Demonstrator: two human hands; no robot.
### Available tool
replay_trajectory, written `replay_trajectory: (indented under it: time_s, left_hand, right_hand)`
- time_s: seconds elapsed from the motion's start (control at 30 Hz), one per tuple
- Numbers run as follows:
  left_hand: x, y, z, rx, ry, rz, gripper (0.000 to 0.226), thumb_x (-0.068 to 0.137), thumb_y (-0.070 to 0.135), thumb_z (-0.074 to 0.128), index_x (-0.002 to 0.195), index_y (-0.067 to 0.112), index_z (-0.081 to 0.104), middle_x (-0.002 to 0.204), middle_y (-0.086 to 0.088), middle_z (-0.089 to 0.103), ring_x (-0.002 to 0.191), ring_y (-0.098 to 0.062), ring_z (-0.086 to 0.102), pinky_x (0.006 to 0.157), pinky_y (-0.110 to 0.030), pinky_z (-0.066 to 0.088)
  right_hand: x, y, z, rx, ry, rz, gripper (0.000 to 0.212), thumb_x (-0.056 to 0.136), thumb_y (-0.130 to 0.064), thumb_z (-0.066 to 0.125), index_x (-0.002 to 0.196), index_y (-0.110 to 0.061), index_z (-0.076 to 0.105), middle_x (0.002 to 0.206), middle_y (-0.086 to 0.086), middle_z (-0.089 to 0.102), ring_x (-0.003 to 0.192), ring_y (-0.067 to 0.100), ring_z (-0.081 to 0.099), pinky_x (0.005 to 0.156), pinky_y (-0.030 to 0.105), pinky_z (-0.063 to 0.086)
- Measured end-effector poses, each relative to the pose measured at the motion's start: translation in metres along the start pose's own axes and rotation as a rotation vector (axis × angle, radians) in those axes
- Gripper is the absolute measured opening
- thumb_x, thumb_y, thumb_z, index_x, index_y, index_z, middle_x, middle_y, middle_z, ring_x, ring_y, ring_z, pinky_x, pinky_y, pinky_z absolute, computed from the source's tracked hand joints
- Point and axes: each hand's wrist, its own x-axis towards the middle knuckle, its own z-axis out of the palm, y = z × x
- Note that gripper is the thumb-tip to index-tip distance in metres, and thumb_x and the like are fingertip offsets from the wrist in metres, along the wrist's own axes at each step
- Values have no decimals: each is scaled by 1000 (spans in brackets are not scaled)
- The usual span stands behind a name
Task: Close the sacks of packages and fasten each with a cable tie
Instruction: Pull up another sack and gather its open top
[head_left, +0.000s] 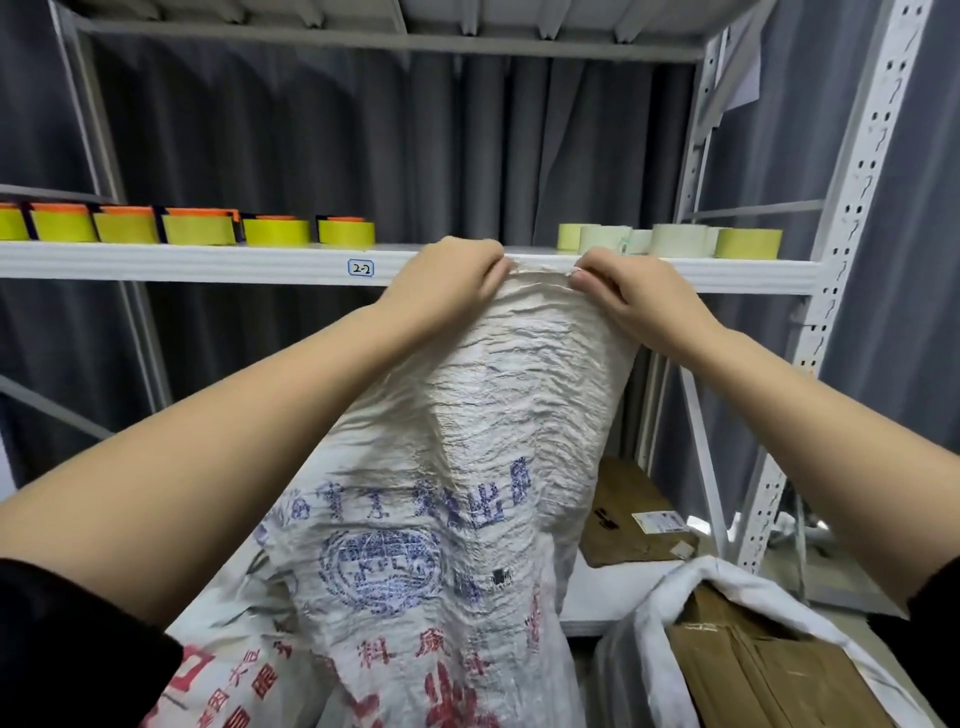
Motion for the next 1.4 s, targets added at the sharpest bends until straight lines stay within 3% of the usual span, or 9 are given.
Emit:
replay_trajectory:
  time_s: [0.23,0.4,0.5,0.67,0.8,0.93,1.1,1.23,1.4]
  left_hand:
    - [8,18,-13,-766,-251,-297,28,96,28,45,87,17,69,70,9,64,60,0,54,58,-13,42]
    - [-3,19,-7,-684,-492,-142,37,95,38,50,77,7,56,72,-4,44,65,-13,39,58,-28,30]
    - [-5,12,-2,-569,-330,-81,24,93,27,54,77,10,60,67,2,49,66,-9,44,58,-28,32]
    - [-11,-5,6,238,-77,300,11,93,16,48,102,9,51,98,-13,56,79,-32,56,62,-39,38]
    - [-15,-3,17,60,-178,125,18,98,24,36,108,13,46,96,-14,62,82,-32,56,65,-37,39]
    - [-22,-3,21,-27,-280,113,31,100,35,32,89,17,53,76,0,56,75,-24,52,63,-33,31]
    - [-24,-6,24,86,-115,231,25,98,32,37,92,16,55,88,-2,62,78,-27,58,58,-32,33]
    - [-26,-5,26,299,85,517,11,83,14,50,82,6,57,70,-11,54,39,-28,48,40,-22,18]
    - [-25,3,23,23,-50,257,23,91,36,50,89,16,60,83,-1,64,73,-25,61,57,-32,42]
  right_hand:
    - [0,-2,4,-181,291,-213,29,99,-24,43,97,-3,62,77,12,66,58,34,60,46,36,45]
    - [-3,-2,7,-256,267,-308,29,95,-25,46,85,-1,61,63,11,58,48,32,54,40,31,38]
    - [-9,-1,3,-196,110,-259,33,91,-36,42,95,-6,57,72,8,63,59,30,58,49,30,37]
    - [-17,9,-1,-39,-221,-43,32,101,-44,35,97,-19,55,82,-1,64,76,23,59,63,35,40]
    - [-30,10,9,-213,-104,-176,26,90,-16,56,115,-17,49,95,4,64,70,28,60,56,33,47]
    - [-33,25,13,-428,102,-407,22,86,-8,45,107,-7,51,80,10,63,45,27,52,37,25,36]
    - [-33,12,11,-252,0,-172,42,94,-42,30,96,-11,59,84,3,66,69,28,61,52,33,43]
    - [-18,-19,7,54,-244,-59,44,99,-52,26,123,-29,54,118,-10,63,105,11,57,84,36,45]
    - [-25,-20,12,-170,-302,-91,15,100,-32,42,108,-20,48,90,-1,58,78,29,59,66,42,47]
